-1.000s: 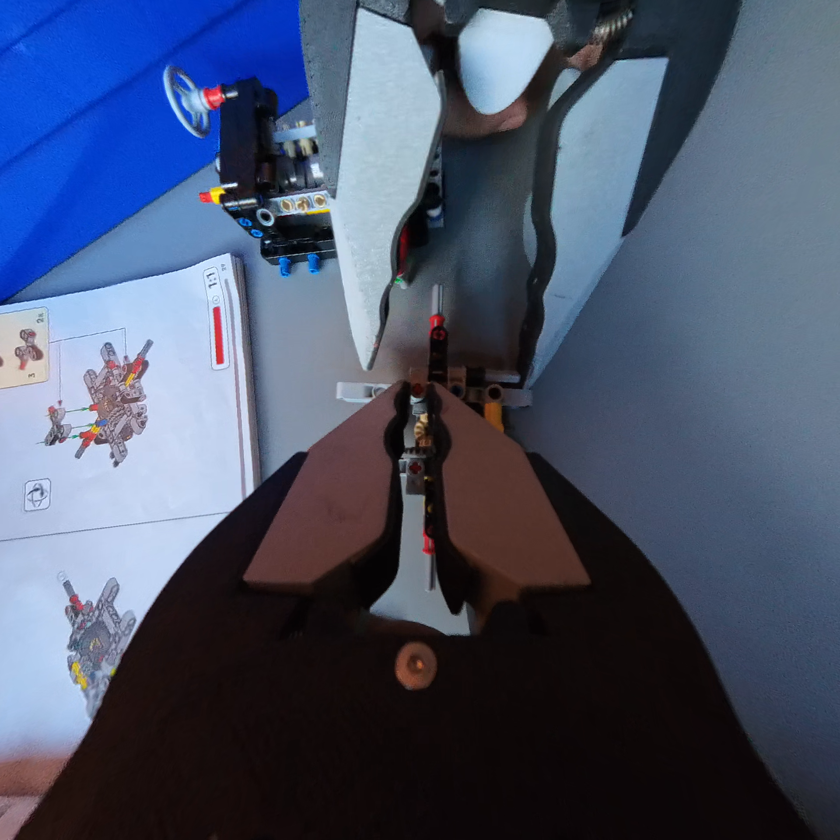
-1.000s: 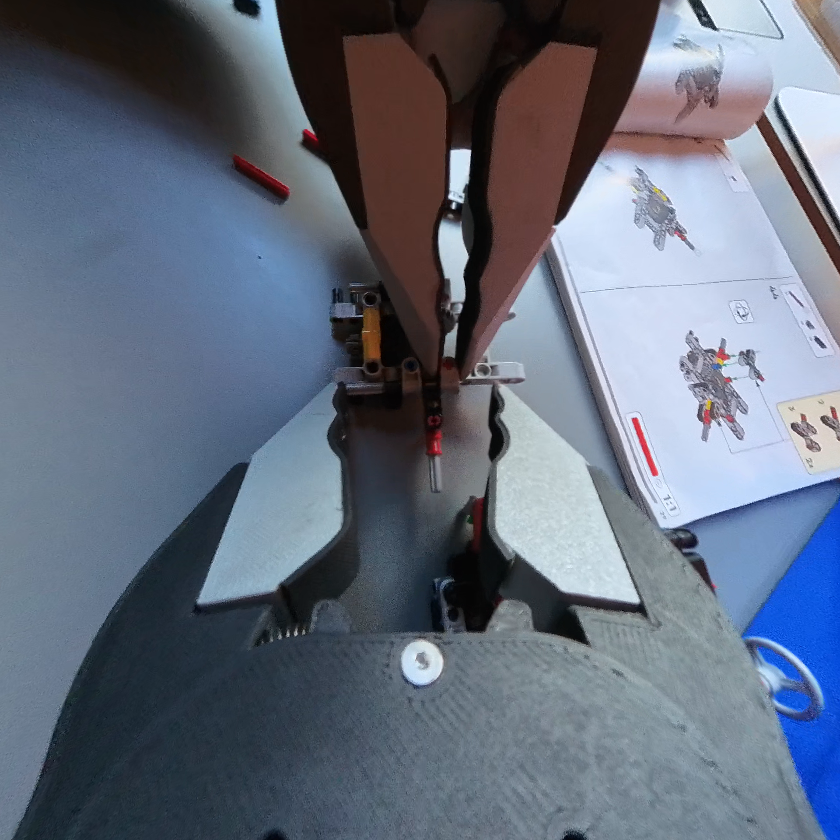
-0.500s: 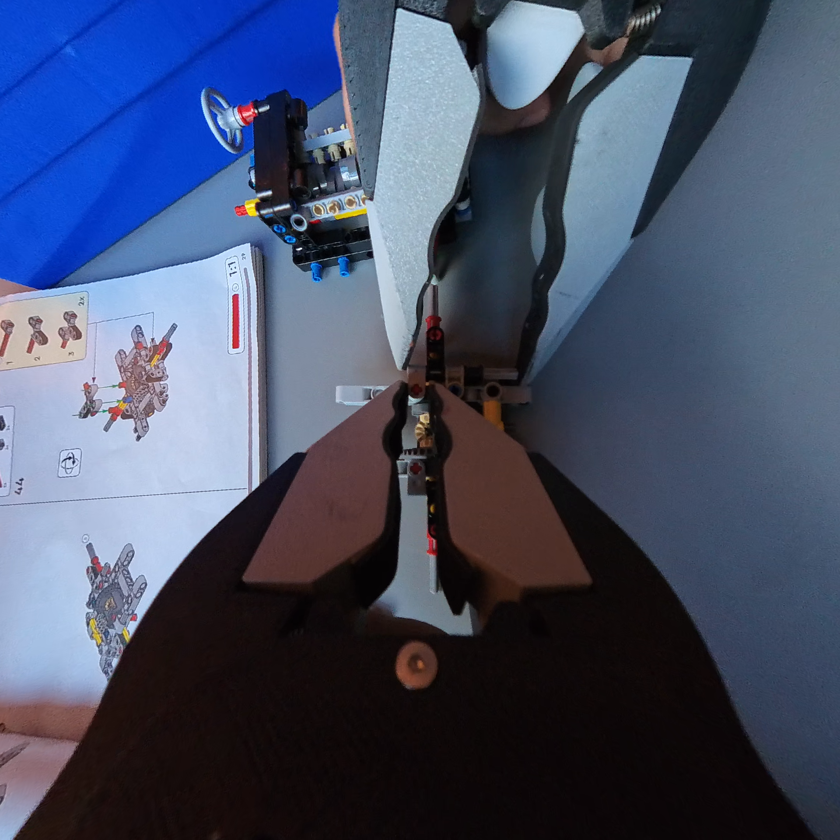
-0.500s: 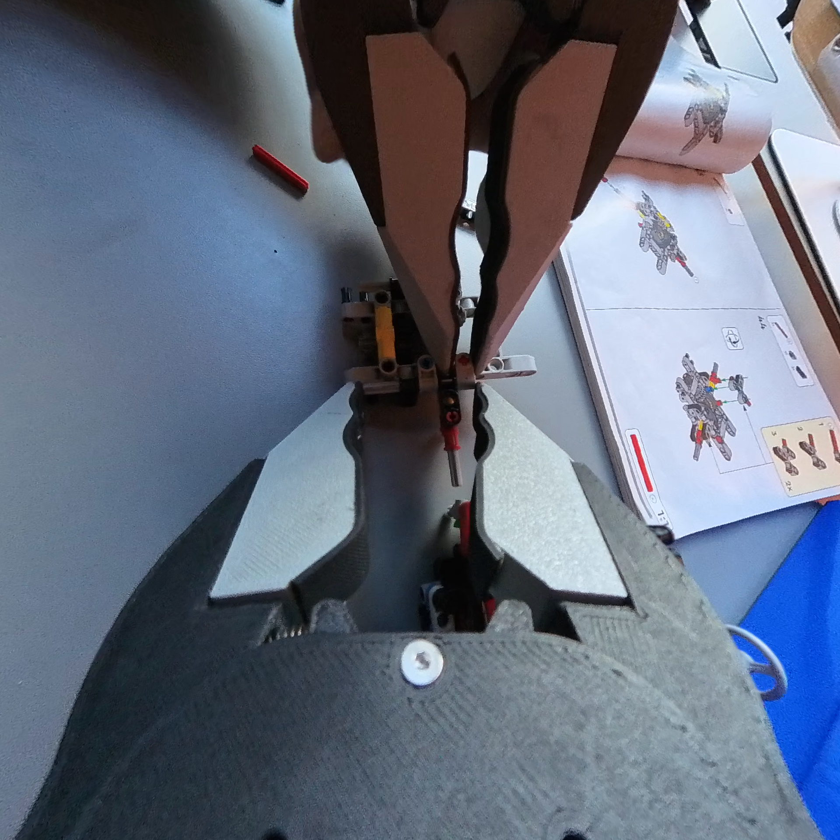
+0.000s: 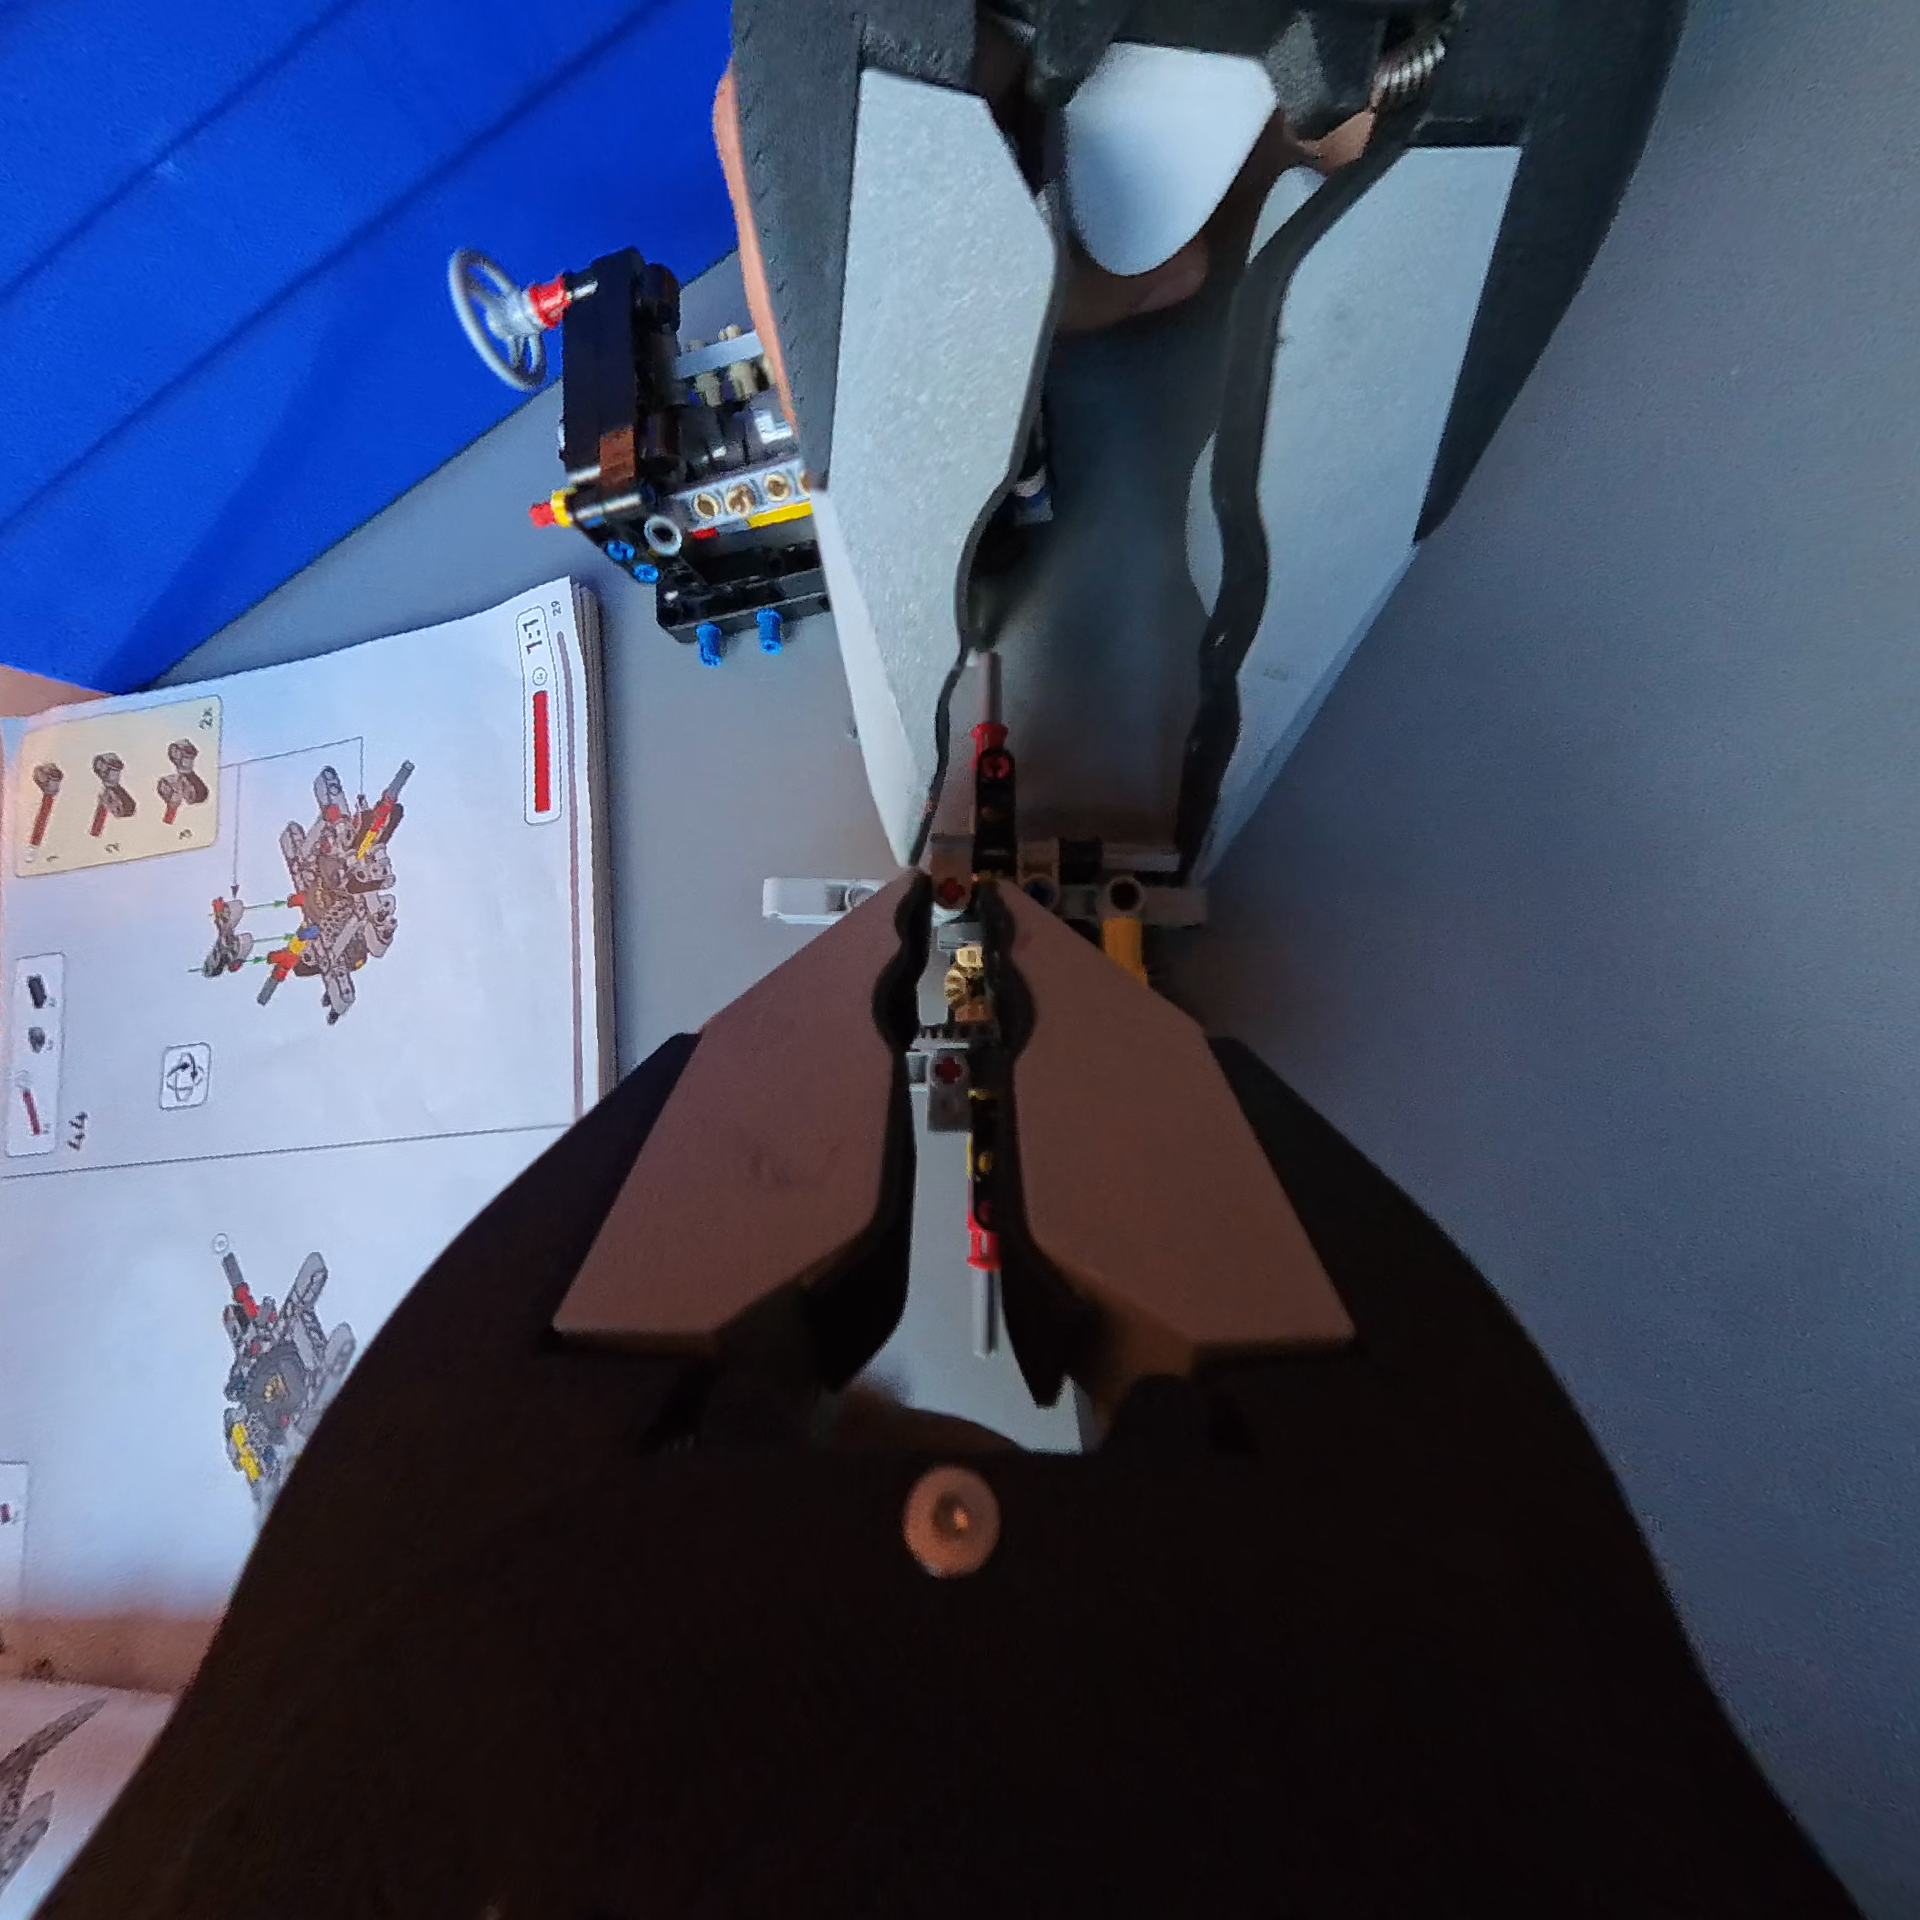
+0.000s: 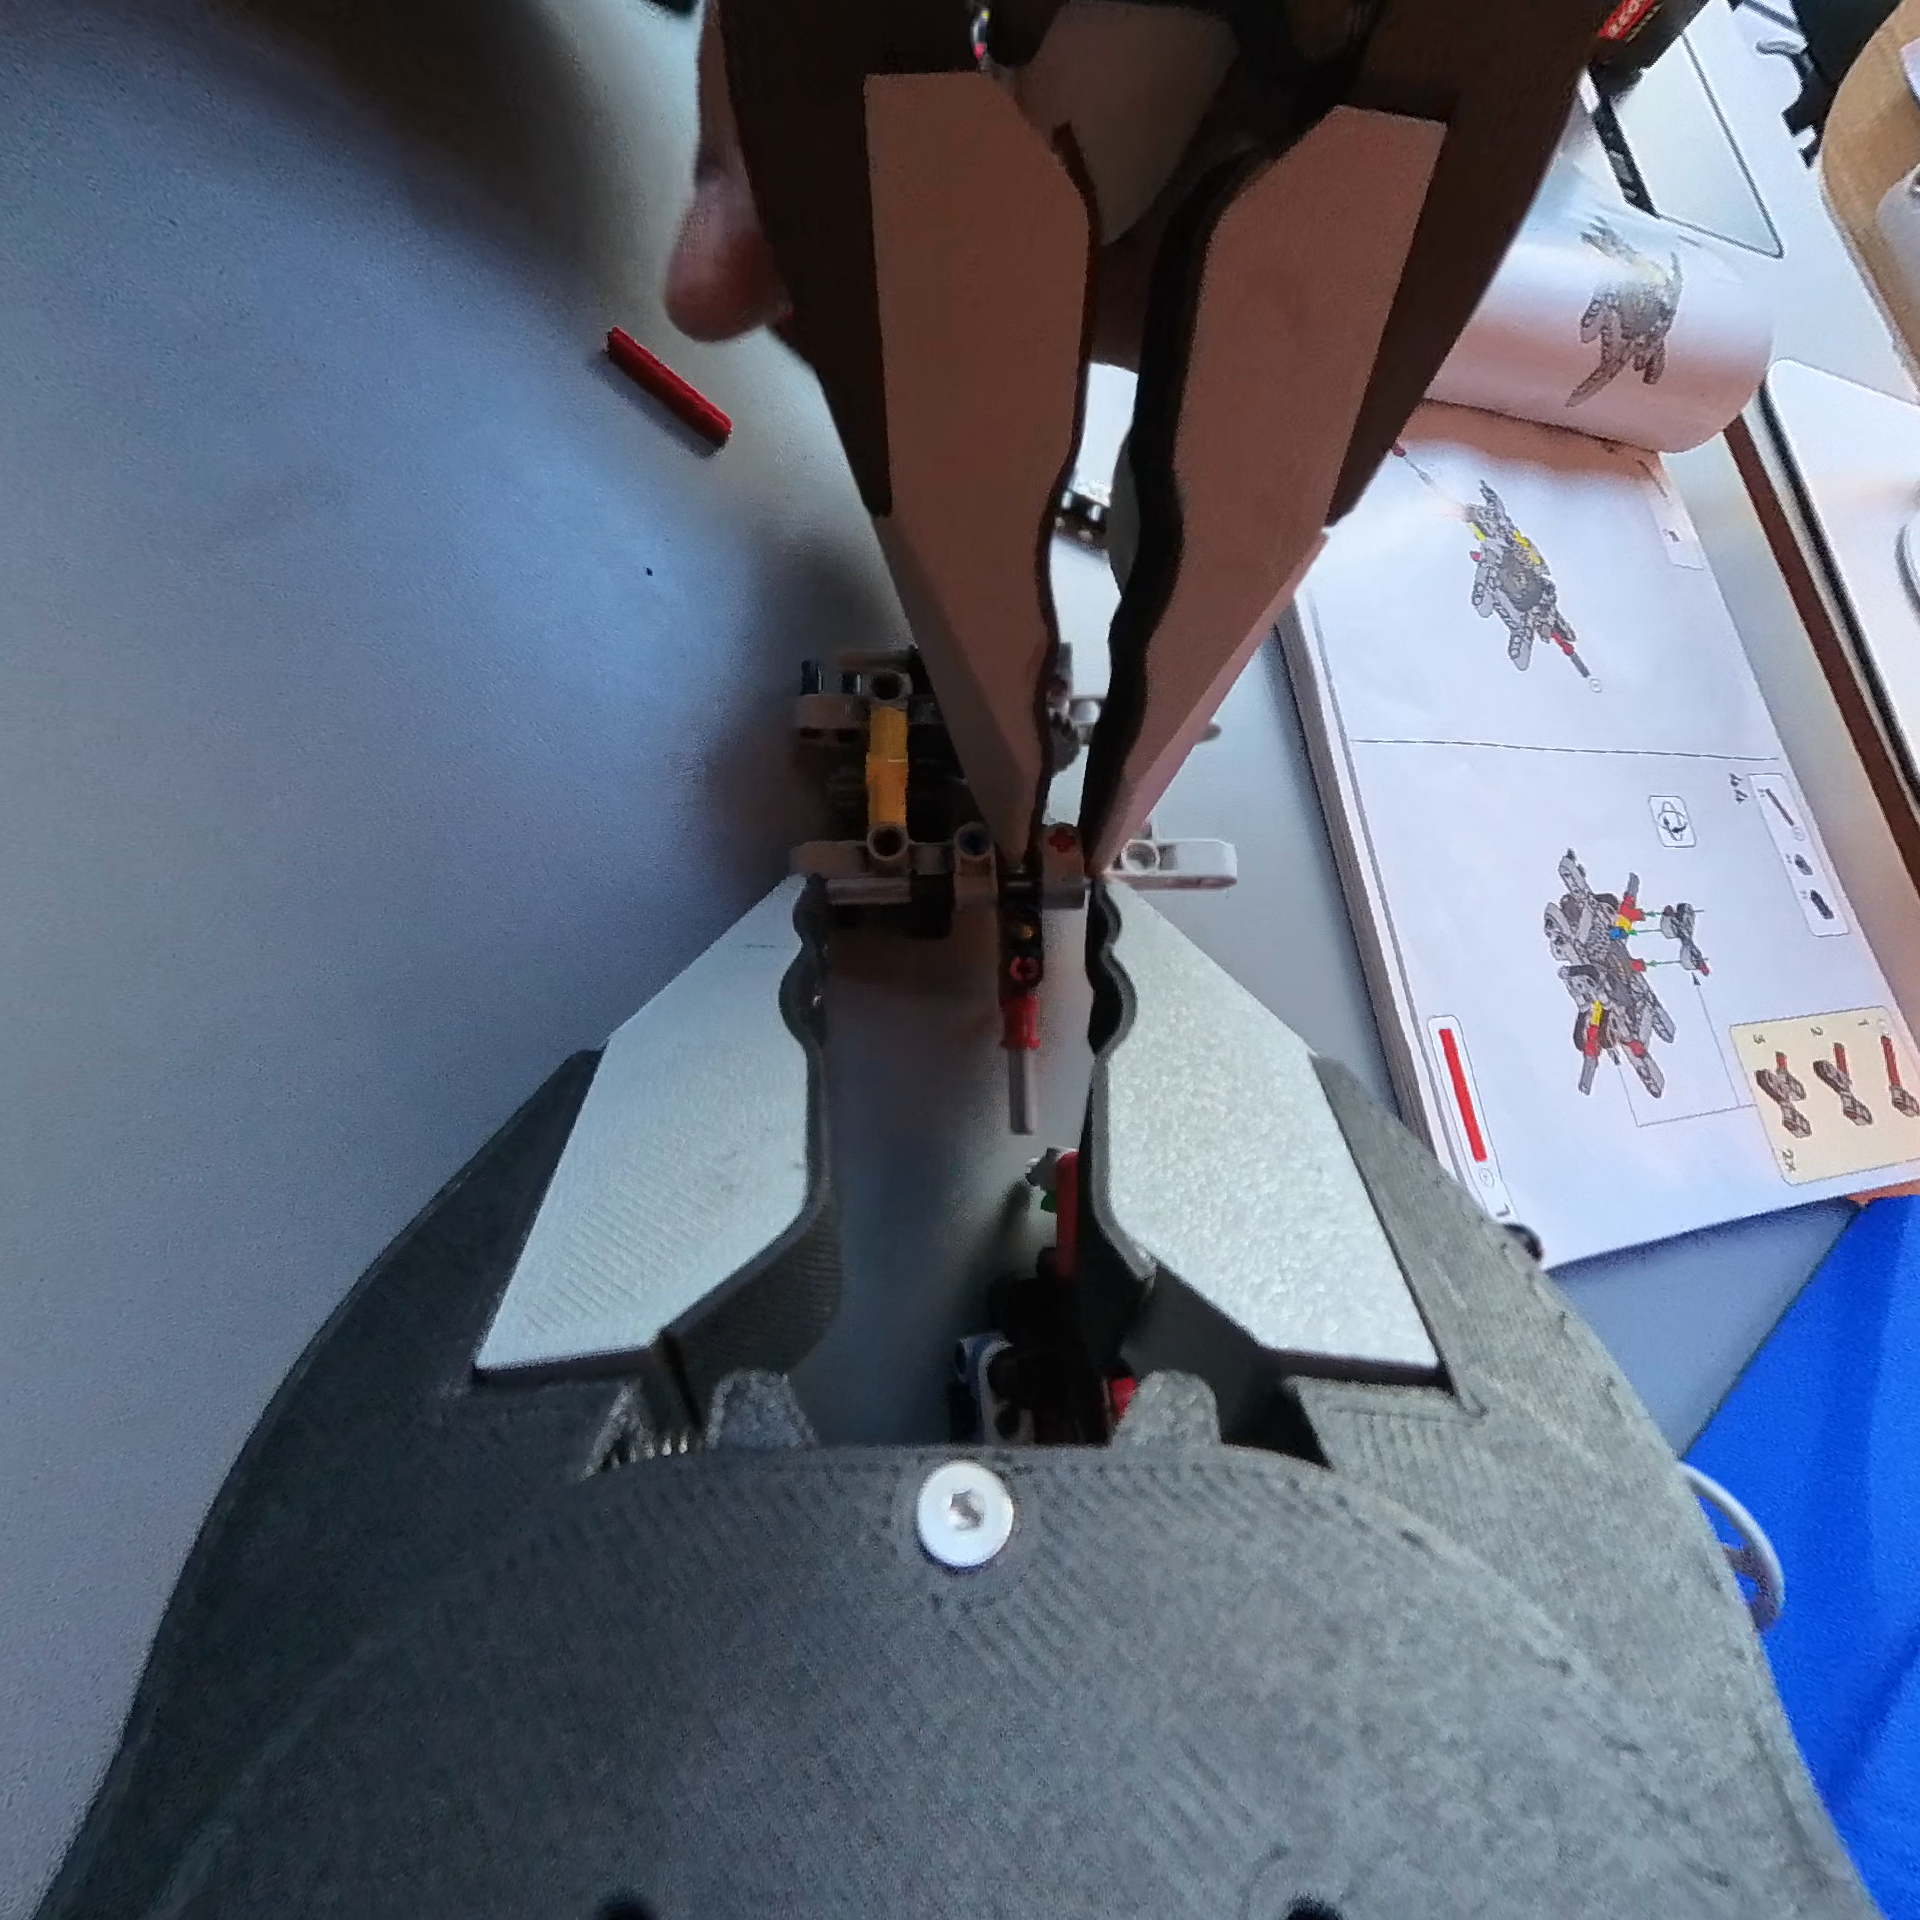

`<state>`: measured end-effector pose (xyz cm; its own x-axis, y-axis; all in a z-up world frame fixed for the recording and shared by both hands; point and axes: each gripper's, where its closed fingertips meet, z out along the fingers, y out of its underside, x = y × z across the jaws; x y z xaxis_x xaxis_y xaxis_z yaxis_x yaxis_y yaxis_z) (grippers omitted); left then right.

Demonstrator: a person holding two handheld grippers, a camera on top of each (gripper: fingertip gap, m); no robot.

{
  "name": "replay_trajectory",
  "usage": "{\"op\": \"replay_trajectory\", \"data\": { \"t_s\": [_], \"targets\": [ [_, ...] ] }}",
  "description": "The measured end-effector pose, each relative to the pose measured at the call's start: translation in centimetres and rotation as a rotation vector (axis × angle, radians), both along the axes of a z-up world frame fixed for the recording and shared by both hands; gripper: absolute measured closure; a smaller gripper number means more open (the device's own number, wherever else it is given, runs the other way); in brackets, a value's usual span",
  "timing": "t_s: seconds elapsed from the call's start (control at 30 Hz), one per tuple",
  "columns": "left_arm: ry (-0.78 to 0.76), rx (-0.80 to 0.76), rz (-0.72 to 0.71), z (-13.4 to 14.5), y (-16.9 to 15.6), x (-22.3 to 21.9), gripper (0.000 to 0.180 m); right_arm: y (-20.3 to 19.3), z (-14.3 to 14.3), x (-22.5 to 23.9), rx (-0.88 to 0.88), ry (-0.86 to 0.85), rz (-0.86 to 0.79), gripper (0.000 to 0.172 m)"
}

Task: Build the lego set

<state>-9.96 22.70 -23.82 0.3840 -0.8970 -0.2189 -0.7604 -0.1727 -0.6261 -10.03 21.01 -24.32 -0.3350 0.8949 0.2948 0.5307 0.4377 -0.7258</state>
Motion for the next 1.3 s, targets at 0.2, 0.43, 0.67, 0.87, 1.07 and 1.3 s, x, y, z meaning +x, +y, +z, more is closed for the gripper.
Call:
{"op": "replay_trajectory", "data": {
  "t_s": [0.2,0.43,0.67,0.87,1.07,1.3],
  "targets": [
    [-0.027,-0.05,0.019,-0.14,0.26,-0.19,0.175,0.25,0.03,-0.12,-0.04,-0.021,-0.042,0.125],
    [-0.024,-0.052,0.04,-0.2,0.35,-0.45,0.176,0.44,0.23,-0.17,-0.017,0.006,-0.051,0.122],
    [-0.021,-0.056,0.047,-0.26,0.39,-0.55,0.175,0.39,0.19,-0.18,-0.035,-0.004,-0.057,0.123],
    [-0.018,-0.054,0.052,-0.29,0.43,-0.55,0.175,0.25,0.16,-0.15,-0.033,-0.004,-0.051,0.126],
    [-0.015,-0.051,0.053,-0.32,0.45,-0.54,0.175,0.2,0.08,-0.18,-0.041,-0.008,-0.051,0.126],
    [-0.003,-0.054,0.054,-0.41,0.44,-0.65,0.175,0.24,-0.13,-0.28,-0.072,-0.038,-0.065,0.128]
  ]
}}
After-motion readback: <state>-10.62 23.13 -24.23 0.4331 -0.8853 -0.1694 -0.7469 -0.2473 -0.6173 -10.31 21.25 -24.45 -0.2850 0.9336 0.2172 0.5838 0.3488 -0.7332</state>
